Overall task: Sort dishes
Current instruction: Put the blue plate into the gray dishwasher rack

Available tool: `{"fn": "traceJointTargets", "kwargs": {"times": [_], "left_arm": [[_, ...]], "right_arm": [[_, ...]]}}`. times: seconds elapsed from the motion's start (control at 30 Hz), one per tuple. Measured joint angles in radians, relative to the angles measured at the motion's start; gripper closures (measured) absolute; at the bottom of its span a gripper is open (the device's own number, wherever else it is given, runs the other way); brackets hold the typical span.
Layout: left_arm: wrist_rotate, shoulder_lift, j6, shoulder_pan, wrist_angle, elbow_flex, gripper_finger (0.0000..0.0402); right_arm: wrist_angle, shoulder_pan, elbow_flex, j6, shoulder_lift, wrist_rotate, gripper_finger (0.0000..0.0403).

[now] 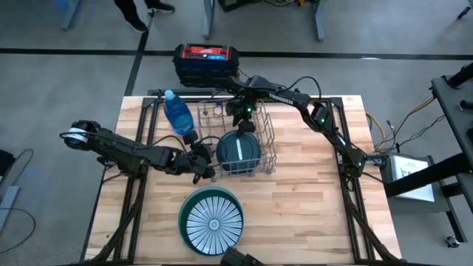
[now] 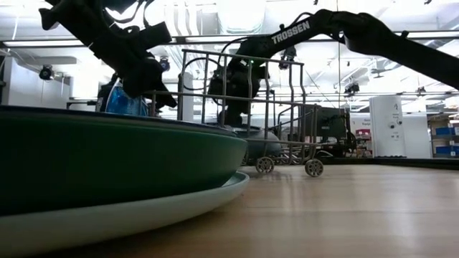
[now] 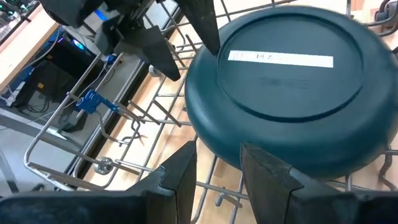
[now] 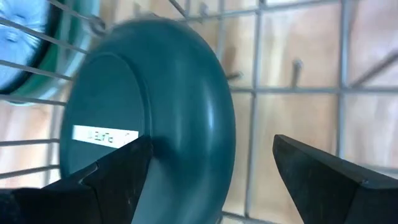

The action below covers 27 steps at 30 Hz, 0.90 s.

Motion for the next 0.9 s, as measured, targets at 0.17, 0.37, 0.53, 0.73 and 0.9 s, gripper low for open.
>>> {"fn": "traceJointTargets", "kwargs": {"times": [0.17,0.37,0.53,0.73,0.9], "left_arm": [[-0.012,0.001,-0.001,0.001,-0.005,0.000,0.0287],[-0.025,0.002,-0.006,0.003,-0.004,0.000,0.0287],[-0.026,0.002,-0.006,0.003,-0.004,0.000,0.0287],[-0.025,0.002,-0.009,0.003,-0.005,0.000,0.0287],[-0.024,0.002,-0.010,0.003,-0.005,0.000,0.0287]], "right_arm": [[-0.061,0.003,0.042,-0.013,-0.012,-0.044,0.0071],[-0.091,0.005,0.046,-0.016,-0.040,-0.049,0.0071],[-0.121,0.005,0.046,-0.018,-0.042,-0.063,0.0071],[-0.004,0.005,0.039,0.052,-0.041,0.078,0.0071],[0.014,0.004,0.032,0.074,-0.011,0.098,0.0071]]}}
